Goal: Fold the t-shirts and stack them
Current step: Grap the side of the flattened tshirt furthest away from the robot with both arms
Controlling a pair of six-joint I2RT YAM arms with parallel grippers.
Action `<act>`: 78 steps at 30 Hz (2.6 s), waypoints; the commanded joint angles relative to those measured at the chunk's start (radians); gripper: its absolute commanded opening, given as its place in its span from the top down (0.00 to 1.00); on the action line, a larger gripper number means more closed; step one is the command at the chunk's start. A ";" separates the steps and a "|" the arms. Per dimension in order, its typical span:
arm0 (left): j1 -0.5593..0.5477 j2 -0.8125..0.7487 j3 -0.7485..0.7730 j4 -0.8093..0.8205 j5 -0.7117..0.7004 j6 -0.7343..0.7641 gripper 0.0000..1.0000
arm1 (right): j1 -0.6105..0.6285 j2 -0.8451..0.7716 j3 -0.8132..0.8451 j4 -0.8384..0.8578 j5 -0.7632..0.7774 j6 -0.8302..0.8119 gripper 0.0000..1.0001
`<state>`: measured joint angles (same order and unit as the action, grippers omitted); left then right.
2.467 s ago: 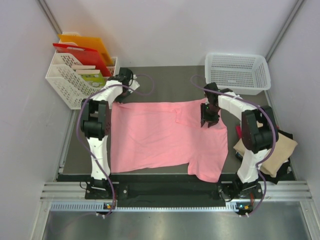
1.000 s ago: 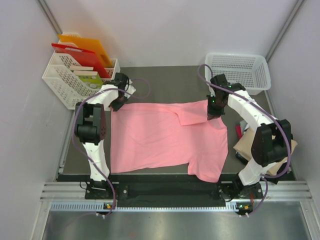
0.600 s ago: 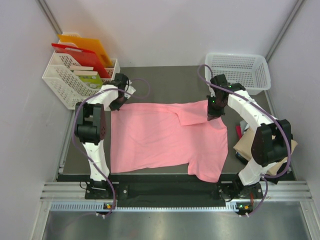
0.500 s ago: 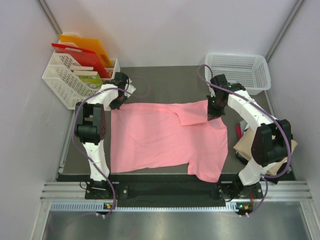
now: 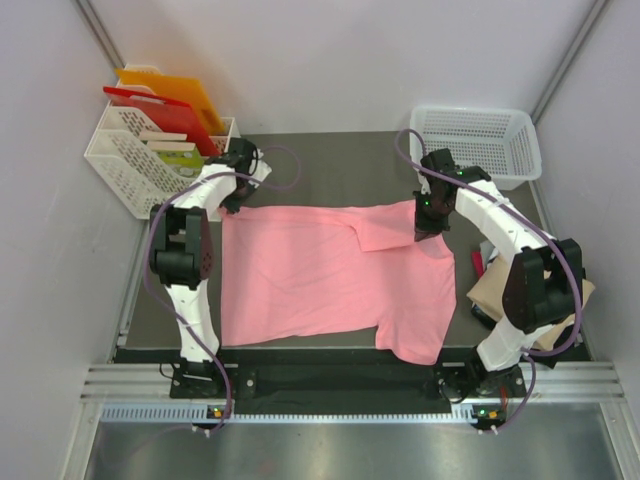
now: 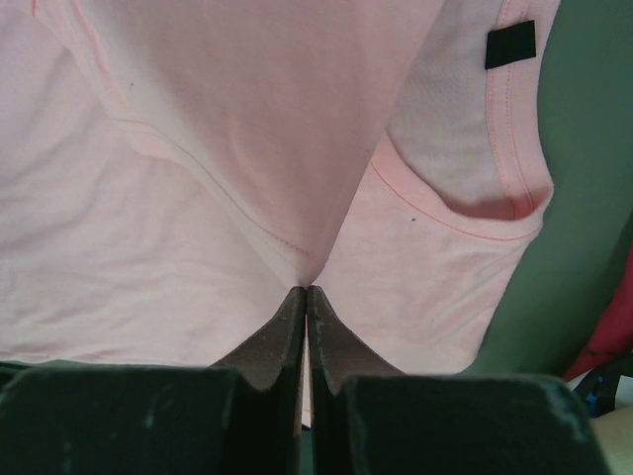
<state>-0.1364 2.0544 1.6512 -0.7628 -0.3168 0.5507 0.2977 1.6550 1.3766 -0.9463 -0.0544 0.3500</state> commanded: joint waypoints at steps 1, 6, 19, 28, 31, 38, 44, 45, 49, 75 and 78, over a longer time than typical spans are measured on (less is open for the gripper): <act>-0.003 0.012 0.012 0.025 -0.024 0.008 0.64 | -0.008 -0.035 0.045 0.003 -0.010 -0.003 1.00; -0.003 0.041 0.022 0.039 -0.044 0.025 0.70 | -0.008 -0.034 0.049 0.003 -0.013 -0.003 1.00; -0.003 0.073 0.073 0.025 -0.039 0.020 1.00 | -0.008 -0.049 0.039 0.003 -0.010 -0.005 1.00; -0.005 -0.010 0.071 0.034 -0.025 0.038 1.00 | -0.008 -0.055 0.064 -0.009 0.002 -0.011 1.00; -0.008 -0.037 0.084 0.008 -0.019 0.034 1.00 | -0.008 -0.060 0.071 -0.012 0.001 -0.011 1.00; -0.015 -0.118 0.068 -0.021 0.012 0.041 1.00 | -0.011 -0.084 0.059 -0.016 0.002 -0.008 1.00; -0.022 -0.112 0.009 -0.010 -0.004 0.040 1.00 | -0.009 -0.095 0.042 -0.009 -0.004 -0.009 1.00; -0.022 -0.111 -0.016 0.008 -0.010 0.044 1.00 | -0.011 -0.096 0.041 -0.009 -0.005 -0.008 1.00; -0.025 -0.059 -0.034 0.054 -0.060 0.067 0.63 | -0.011 -0.103 0.027 -0.005 -0.018 -0.006 1.00; -0.045 0.055 -0.005 0.112 -0.111 0.106 0.69 | -0.011 -0.106 0.006 0.006 -0.018 -0.005 1.00; -0.043 0.041 -0.027 0.117 -0.117 0.112 0.61 | -0.014 -0.107 0.007 0.003 -0.018 -0.003 1.00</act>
<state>-0.1852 2.1075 1.6234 -0.6842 -0.4137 0.6521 0.2955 1.5959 1.3800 -0.9585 -0.0731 0.3496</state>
